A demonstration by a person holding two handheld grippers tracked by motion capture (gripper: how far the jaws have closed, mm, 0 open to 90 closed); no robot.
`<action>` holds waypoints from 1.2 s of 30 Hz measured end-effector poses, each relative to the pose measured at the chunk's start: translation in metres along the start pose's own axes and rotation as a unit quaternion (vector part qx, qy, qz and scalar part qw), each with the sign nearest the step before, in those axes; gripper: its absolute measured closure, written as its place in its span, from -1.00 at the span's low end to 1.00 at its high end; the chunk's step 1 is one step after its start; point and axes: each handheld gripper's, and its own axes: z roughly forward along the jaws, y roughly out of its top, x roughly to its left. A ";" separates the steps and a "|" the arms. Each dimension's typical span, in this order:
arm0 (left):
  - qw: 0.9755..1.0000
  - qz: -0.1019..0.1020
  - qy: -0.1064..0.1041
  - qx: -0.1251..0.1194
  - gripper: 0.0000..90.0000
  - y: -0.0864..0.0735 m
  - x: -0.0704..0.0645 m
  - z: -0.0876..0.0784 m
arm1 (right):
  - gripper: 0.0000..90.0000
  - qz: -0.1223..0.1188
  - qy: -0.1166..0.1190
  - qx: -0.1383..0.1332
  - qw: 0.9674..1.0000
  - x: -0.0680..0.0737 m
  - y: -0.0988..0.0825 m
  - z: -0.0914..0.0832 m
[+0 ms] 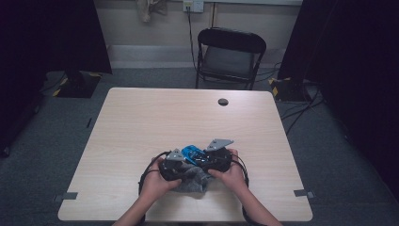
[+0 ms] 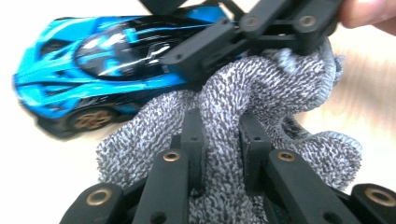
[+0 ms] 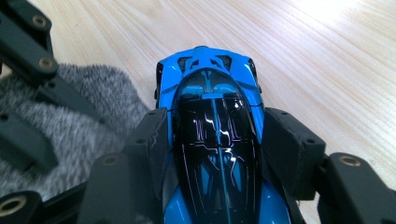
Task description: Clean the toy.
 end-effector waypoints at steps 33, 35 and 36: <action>0.997 -0.050 0.064 -0.013 0.69 -0.008 0.045 -0.028 | -0.06 0.001 0.001 -0.001 1.000 0.000 -0.001 0.000; 0.996 -0.053 0.066 -0.015 0.69 -0.008 0.047 -0.029 | -0.06 0.002 0.002 -0.001 1.000 0.000 -0.001 0.000; 0.996 -0.054 0.069 -0.016 0.69 -0.009 0.048 -0.029 | -0.06 0.002 0.002 -0.001 1.000 0.000 -0.001 0.000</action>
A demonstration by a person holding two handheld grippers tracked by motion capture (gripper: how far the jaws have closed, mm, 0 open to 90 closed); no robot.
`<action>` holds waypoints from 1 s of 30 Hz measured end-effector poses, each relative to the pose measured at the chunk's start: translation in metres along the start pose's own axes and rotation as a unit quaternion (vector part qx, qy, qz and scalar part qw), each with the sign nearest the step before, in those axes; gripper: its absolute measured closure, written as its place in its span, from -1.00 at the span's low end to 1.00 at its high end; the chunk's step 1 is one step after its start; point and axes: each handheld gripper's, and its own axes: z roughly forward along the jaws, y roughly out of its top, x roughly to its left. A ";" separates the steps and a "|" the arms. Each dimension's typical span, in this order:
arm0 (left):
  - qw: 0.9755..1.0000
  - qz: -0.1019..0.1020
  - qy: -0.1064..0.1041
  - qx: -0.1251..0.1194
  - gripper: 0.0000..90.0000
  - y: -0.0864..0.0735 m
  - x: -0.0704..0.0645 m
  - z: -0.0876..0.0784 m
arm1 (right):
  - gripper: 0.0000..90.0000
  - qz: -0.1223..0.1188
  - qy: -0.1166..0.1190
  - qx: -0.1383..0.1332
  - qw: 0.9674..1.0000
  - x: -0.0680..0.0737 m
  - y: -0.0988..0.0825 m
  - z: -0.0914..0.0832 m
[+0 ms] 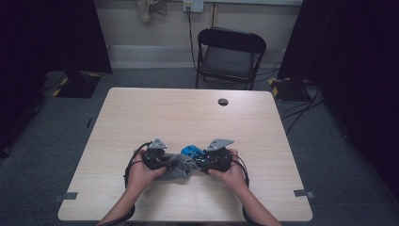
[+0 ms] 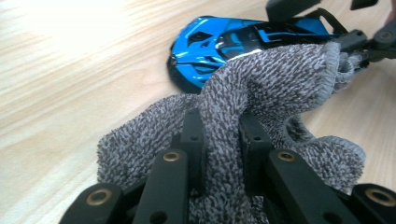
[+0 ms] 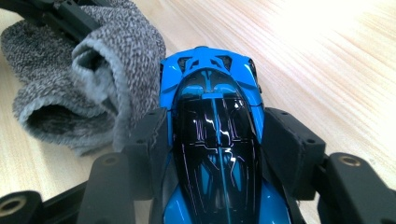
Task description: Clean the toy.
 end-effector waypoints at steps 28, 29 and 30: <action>0.997 -0.043 0.052 -0.023 0.69 -0.012 0.032 -0.021 | -0.06 0.000 -0.001 -0.001 1.000 0.000 0.000 0.000; 0.997 -0.044 0.054 -0.024 0.69 -0.013 0.033 -0.023 | -0.06 0.000 -0.001 -0.001 1.000 0.000 0.000 0.000; 0.997 -0.049 0.056 -0.028 0.69 -0.014 0.033 -0.025 | -0.07 0.000 -0.001 -0.001 1.000 0.000 0.000 0.000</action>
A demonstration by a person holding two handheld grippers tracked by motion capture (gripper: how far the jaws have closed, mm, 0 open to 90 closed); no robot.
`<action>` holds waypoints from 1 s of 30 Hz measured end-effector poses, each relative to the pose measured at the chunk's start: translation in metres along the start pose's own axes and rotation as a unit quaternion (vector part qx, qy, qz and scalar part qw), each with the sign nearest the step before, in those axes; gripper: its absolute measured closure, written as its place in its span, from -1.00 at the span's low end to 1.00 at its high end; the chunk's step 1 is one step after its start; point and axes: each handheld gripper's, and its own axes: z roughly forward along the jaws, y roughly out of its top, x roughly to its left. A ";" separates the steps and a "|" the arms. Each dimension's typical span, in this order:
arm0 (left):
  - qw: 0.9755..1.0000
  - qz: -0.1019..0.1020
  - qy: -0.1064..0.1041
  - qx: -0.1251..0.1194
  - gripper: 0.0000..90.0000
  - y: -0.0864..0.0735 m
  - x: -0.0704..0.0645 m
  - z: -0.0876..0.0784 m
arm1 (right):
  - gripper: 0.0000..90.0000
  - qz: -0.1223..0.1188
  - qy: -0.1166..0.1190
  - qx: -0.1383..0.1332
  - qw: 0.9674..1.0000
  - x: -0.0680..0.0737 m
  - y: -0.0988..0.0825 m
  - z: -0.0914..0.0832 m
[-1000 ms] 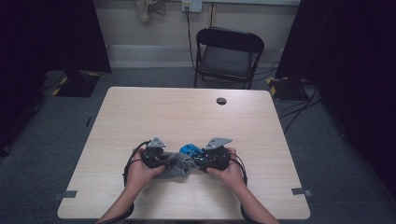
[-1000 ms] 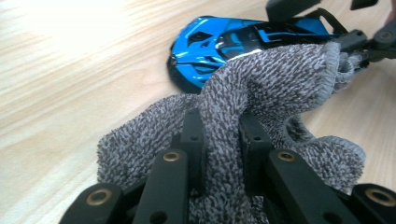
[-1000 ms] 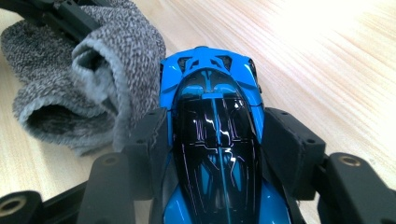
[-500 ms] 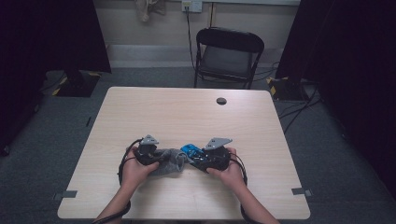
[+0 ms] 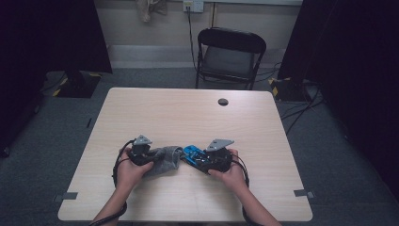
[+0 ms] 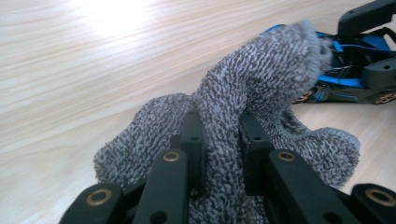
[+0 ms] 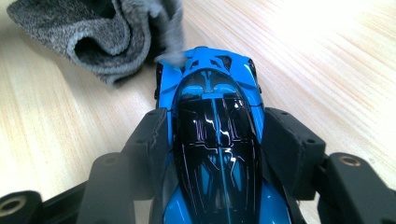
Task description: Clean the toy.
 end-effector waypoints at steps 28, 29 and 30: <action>0.991 0.070 -0.113 0.006 0.67 -0.013 -0.058 -0.017 | -0.07 0.003 0.000 0.000 1.000 0.000 0.000 0.000; 0.990 0.078 -0.119 0.010 0.67 -0.013 -0.062 -0.016 | -0.07 0.003 0.000 0.000 1.000 0.000 0.000 0.000; 0.989 0.081 -0.125 0.012 0.67 -0.014 -0.066 -0.015 | -0.07 0.003 0.000 0.000 1.000 0.000 0.000 0.000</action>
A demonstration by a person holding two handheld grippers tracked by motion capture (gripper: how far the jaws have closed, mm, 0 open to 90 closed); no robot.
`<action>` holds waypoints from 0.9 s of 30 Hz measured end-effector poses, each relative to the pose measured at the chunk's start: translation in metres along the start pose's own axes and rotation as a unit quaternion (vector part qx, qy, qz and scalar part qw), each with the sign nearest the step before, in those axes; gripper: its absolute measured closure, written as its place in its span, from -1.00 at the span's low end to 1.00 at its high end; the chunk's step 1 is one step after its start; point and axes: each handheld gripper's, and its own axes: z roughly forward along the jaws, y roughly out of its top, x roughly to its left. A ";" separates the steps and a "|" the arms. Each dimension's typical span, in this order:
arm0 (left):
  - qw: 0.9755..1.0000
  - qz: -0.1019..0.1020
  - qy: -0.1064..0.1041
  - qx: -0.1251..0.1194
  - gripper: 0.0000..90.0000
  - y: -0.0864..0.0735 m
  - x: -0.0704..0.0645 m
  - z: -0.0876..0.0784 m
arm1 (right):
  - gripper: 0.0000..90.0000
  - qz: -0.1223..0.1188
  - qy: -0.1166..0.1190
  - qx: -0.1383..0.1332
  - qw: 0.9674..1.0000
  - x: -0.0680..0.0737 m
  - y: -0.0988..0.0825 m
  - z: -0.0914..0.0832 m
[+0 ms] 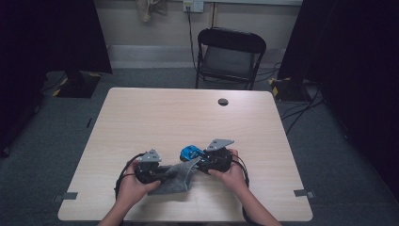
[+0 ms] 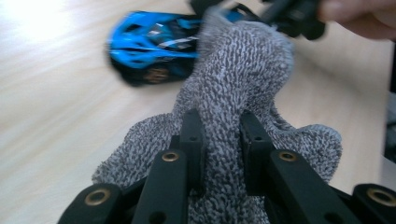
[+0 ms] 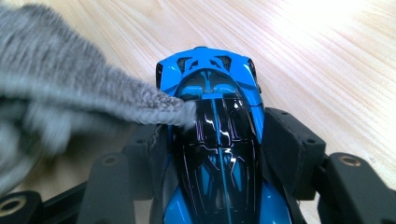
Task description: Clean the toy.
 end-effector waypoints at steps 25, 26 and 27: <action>0.994 0.041 -0.100 0.032 0.65 0.021 -0.051 0.064 | -0.07 -0.001 0.001 0.000 1.000 0.000 0.000 0.000; 0.993 0.043 -0.101 0.035 0.65 0.022 -0.051 0.067 | -0.07 -0.001 0.001 0.000 1.000 0.000 0.000 0.000; 0.993 0.043 -0.099 0.037 0.65 0.023 -0.051 0.069 | -0.07 -0.001 0.001 0.000 1.000 0.000 0.000 0.000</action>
